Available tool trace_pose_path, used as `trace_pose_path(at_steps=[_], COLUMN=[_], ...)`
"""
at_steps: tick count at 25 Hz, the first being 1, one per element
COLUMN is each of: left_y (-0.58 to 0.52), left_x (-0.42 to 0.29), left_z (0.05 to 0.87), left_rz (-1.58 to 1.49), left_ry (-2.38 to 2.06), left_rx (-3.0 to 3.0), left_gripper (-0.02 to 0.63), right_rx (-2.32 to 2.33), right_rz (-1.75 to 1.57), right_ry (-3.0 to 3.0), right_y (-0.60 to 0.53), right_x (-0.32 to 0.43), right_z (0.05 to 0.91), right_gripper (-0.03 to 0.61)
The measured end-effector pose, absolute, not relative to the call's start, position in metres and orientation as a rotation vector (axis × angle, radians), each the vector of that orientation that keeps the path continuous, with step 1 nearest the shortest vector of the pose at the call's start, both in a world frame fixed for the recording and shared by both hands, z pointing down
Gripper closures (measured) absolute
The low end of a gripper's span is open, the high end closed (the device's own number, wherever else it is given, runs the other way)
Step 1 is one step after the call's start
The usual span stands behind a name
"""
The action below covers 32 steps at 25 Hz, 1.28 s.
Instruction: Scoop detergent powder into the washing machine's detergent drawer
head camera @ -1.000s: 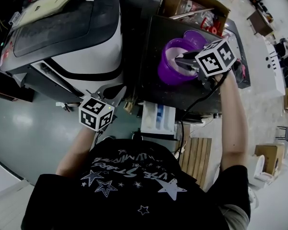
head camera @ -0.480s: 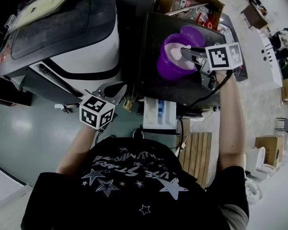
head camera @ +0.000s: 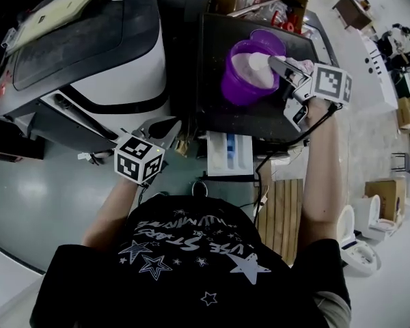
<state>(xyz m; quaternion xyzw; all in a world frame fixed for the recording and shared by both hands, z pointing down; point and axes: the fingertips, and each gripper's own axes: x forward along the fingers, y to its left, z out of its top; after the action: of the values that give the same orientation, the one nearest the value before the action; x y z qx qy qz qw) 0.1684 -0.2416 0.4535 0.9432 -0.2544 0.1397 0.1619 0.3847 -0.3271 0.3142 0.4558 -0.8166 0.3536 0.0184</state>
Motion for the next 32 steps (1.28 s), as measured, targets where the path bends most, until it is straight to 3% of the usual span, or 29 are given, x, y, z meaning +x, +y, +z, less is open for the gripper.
trace_pose_path(at_steps=[15, 32], left_y=[-0.214, -0.180], left_x=[0.171, 0.155], left_z=[0.463, 0.486], left_rz=[0.459, 0.538], left_ry=[-0.514, -0.296], left_rx=[2.722, 2.722], left_gripper=[0.614, 0.614], right_rx=[1.715, 1.918], right_rz=[1.333, 1.517], right_ry=[-2.724, -2.623], right_y=[-0.244, -0.166], right_x=[0.377, 0.339], right_z=[0.305, 0.363], right_gripper=[0.543, 0.543])
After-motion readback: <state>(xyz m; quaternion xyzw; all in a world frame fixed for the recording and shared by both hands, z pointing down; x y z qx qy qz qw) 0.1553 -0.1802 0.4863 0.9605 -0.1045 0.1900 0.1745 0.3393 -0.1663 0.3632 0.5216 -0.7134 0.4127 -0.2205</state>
